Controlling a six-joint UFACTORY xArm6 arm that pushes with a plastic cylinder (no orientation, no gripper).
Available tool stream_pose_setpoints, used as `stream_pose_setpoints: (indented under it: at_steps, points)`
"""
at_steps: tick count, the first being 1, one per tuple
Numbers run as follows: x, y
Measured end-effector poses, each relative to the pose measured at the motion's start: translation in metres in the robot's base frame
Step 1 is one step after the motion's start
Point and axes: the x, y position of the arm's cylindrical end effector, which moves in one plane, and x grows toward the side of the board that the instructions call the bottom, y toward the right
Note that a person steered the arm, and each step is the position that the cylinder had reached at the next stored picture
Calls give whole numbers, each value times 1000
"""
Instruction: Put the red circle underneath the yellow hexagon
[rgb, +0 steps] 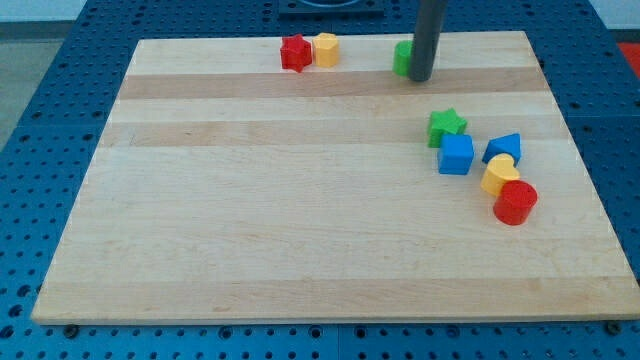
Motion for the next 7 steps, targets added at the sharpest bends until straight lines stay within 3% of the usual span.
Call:
stream_pose_setpoints:
  at_steps: [2, 4, 5, 7]
  points:
    - [-29, -35]
    - [13, 78]
    - [67, 124]
    - [188, 154]
